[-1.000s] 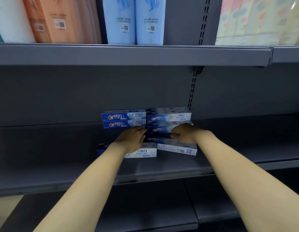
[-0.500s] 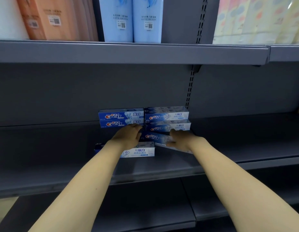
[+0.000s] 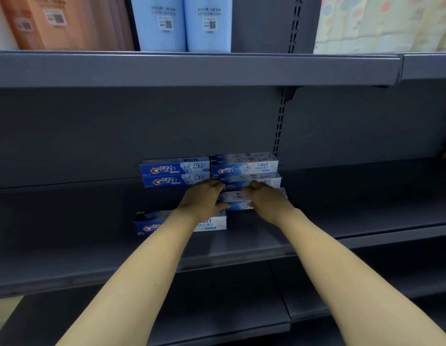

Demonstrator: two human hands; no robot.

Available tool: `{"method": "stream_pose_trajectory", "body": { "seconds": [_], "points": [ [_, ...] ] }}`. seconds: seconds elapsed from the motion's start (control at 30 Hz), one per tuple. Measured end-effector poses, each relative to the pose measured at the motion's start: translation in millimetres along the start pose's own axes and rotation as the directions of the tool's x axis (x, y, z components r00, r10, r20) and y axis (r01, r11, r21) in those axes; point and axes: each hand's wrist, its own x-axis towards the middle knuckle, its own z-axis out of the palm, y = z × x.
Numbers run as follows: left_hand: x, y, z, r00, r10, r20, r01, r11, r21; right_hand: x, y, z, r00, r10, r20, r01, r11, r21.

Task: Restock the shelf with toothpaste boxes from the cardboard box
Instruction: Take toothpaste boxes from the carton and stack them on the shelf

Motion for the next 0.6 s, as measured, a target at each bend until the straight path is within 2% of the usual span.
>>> {"method": "stream_pose_trajectory", "body": {
  "seconds": [0.17,0.3,0.6],
  "points": [
    [16.1,9.6,10.5,0.998,0.004,-0.065,-0.001,0.999,0.037,14.4,18.6,-12.5,0.988,-0.009,-0.156,0.004,0.999,-0.033],
    [30.4,11.9,13.3,0.987,0.017,-0.161,-0.010,0.999,0.047,28.4,30.0,-13.5,0.982,0.015,-0.188,-0.024,0.999,-0.043],
    [43.6,13.0,31.5,0.995,0.004,-0.104,-0.001,0.999,0.033,50.3,46.0,2.8,0.984,0.004,-0.178,-0.012,0.999,-0.040]
  ]
}}
